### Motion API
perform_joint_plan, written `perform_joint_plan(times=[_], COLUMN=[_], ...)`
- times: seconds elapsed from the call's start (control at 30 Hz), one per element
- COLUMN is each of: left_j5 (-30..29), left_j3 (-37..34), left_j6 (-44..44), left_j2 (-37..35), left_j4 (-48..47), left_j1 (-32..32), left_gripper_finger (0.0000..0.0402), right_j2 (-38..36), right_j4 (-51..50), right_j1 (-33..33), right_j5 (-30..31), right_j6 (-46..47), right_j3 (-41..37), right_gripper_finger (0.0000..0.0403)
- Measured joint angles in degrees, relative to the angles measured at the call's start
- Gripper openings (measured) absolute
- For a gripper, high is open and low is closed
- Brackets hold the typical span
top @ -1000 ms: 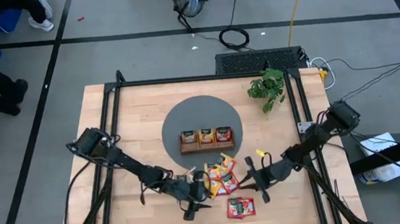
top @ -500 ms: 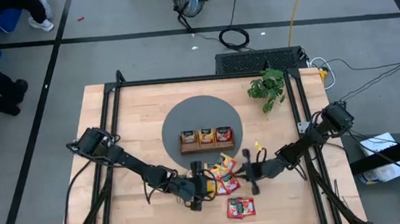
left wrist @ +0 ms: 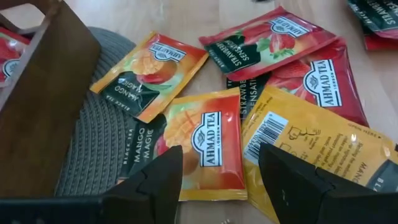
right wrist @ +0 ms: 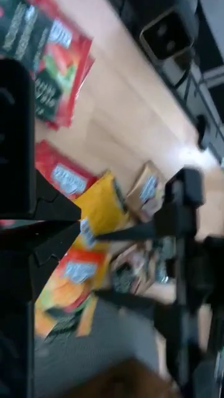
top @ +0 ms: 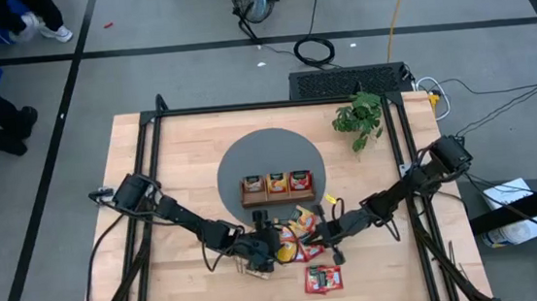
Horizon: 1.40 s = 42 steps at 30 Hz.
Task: Pick & Place Tea
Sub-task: Put the orange tea bag into the middle slot of the wooden organizer
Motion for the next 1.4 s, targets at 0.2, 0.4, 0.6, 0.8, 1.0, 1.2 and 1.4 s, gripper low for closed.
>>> perform_joint_plan(times=[0.2,0.4,0.6,0.8,1.0,1.2,1.4], left_j5=[-0.11,3.44,14.02,18.39,20.19,20.85,20.45], left_j3=[0.02,0.07,0.13,0.13,0.07,0.02,0.02], left_j6=[1.27,-0.14,-5.11,-7.82,-7.38,-7.04,-6.60], left_j2=[0.00,-0.03,-0.12,-0.17,-0.33,-0.32,-0.26], left_j4=[-2.26,-3.88,-3.76,-3.76,-3.63,-3.58,-3.82], left_j1=[-0.04,0.13,0.95,0.58,-0.34,-0.57,-0.52], left_gripper_finger=[0.0214,0.0198,0.0140,0.0098,0.0094,0.0093,0.0093], right_j2=[0.02,0.00,0.00,0.00,0.00,0.00,0.00], right_j4=[-3.20,-3.53,-3.59,-3.88,-3.81,-3.44,-3.64], right_j1=[-1.42,-1.52,-1.52,-1.48,-1.85,-2.11,-5.85], right_j5=[-0.67,-0.66,-0.78,2.41,3.74,3.43,-8.51], right_j6=[-0.80,-0.82,-0.82,-0.56,-0.59,2.20,8.68], right_j3=[1.46,1.48,1.48,1.47,1.47,1.46,1.46], right_gripper_finger=[0.0000,0.0000,0.0000,0.0000,0.0000,0.0000,0.0000])
